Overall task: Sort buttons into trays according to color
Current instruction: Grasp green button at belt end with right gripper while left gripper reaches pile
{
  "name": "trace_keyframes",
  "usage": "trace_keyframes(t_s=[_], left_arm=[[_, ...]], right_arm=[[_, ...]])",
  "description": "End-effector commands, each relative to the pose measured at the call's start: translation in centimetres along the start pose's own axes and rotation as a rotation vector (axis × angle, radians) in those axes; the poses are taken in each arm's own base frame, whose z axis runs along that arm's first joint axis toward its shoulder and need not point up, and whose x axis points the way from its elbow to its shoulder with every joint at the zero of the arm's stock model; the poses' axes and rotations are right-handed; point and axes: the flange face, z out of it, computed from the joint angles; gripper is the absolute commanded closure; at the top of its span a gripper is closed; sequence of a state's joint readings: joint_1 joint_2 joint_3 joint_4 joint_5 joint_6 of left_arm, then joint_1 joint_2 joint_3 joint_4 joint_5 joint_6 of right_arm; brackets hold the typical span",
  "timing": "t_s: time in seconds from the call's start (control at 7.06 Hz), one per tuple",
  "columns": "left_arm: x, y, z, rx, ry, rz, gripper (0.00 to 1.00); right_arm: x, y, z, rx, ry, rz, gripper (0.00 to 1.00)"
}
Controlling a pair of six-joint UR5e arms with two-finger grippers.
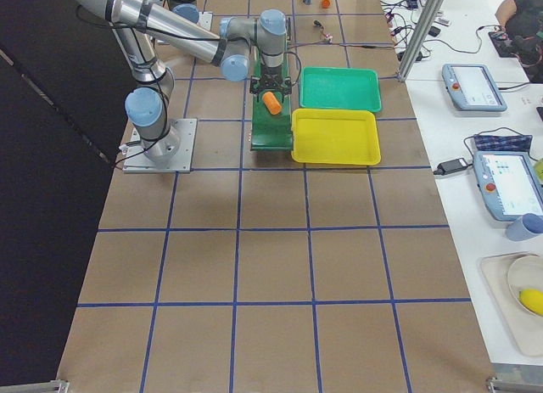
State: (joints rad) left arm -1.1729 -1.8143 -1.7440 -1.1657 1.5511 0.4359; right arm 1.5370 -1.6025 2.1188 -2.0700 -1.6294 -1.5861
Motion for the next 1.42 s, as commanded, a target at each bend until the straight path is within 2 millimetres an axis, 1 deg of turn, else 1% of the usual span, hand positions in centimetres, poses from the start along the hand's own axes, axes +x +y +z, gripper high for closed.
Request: trace_keyframes(t_s=[0.0, 0.14, 0.28, 0.43, 0.57, 0.71, 0.99, 1.13, 1.28], left_arm=[[-9.4, -3.3, 3.4, -0.025, 0.019, -0.09, 0.0], [-11.7, -5.4, 3.1, 0.001, 0.003, -0.166, 0.0], [-13.4, -6.9, 5.0, -0.011, 0.011, -0.234, 0.0], [-14.4, -7.3, 7.5, -0.041, 0.026, -0.255, 0.0], [-15.5, -7.0, 7.9, -0.046, 0.027, -0.263, 0.0], [-15.9, -6.6, 8.6, -0.058, 0.032, -0.268, 0.0], [-17.9, -5.6, 9.7, -0.065, 0.052, -0.3, 0.0], [-18.2, -5.6, 10.4, -0.073, 0.06, -0.307, 0.0], [-18.2, -5.6, 10.8, -0.078, 0.063, -0.306, 0.0]], right_arm=[[0.3, 0.0, 0.5, -0.001, -0.01, -0.008, 0.0], [0.5, -0.1, 1.2, -0.001, -0.029, -0.011, 0.0], [0.6, -0.2, 1.0, 0.002, -0.023, -0.009, 0.0], [0.5, -0.3, 1.7, 0.005, -0.036, -0.02, 0.0], [1.0, -0.4, 3.0, 0.003, -0.068, -0.021, 0.0], [1.3, -0.5, 3.1, 0.003, -0.07, -0.023, 0.0], [1.1, -1.0, 2.8, 0.004, -0.052, -0.034, 0.0], [0.8, -1.8, 3.4, 0.006, -0.057, -0.043, 0.0], [0.8, -3.2, 3.0, 0.003, -0.019, -0.07, 0.0]])
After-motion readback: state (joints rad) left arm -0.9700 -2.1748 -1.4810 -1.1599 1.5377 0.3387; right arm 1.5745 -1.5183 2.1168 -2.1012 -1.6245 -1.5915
